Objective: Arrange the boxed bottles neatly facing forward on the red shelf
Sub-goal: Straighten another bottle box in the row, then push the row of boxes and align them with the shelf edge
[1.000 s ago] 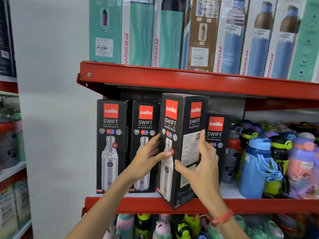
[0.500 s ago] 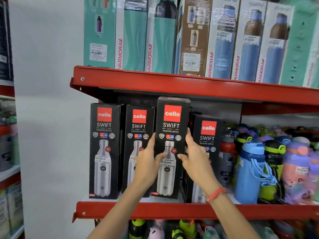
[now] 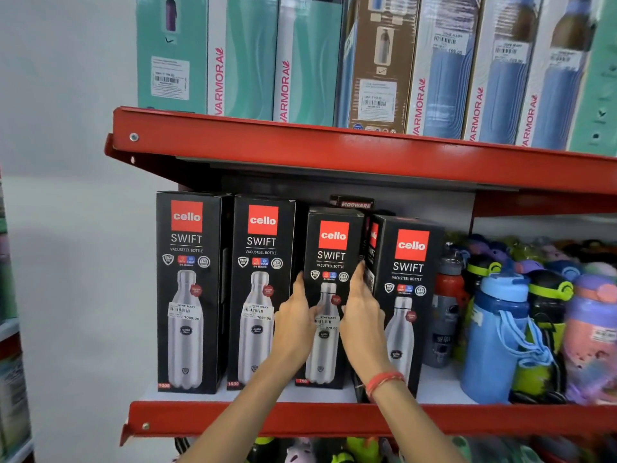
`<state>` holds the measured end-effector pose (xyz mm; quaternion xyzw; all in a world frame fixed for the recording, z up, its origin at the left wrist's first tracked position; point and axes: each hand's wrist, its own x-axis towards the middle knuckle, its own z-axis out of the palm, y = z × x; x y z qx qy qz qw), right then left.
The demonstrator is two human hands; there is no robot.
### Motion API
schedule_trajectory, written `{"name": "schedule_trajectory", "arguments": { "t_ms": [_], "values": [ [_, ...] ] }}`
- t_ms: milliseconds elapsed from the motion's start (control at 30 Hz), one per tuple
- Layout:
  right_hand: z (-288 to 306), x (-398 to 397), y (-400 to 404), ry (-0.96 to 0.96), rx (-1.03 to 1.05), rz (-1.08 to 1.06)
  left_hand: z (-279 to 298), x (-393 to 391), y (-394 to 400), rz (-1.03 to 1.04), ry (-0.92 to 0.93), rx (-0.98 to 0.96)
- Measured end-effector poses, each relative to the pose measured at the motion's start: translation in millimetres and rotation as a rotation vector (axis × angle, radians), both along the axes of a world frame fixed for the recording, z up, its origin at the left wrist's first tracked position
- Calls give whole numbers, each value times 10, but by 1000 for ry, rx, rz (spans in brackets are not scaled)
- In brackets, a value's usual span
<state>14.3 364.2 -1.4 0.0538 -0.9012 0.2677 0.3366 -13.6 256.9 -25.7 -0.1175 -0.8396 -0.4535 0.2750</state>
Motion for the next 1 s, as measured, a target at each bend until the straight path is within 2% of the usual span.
{"name": "schedule_trajectory", "arguments": {
  "t_ms": [233,367,467,533,567,667,767,867,1000],
  "values": [
    [-40,-70,-35,7,60,-17,-29,-58,-49,66,-7,-113],
    [-35,1,-79,-9,42,-18,-48,94,-119,1,22,-163],
    [-69,155,-279,200,14,-22,-78,346,-343,-74,186,-59],
    [-116,265,-496,378,-81,105,-129,490,-600,-32,311,29],
    [-141,314,-623,404,-139,210,-161,539,-747,15,353,67],
    [-280,380,-1021,221,-220,467,-267,618,-1175,227,415,134],
    [-491,360,-1385,-65,-189,497,-389,634,-1523,352,294,237],
    [-685,309,-1648,-233,-231,464,-542,588,-1765,245,76,353],
    [-780,263,-1851,-290,-318,458,-633,576,-1945,5,-95,311]
  ]
}}
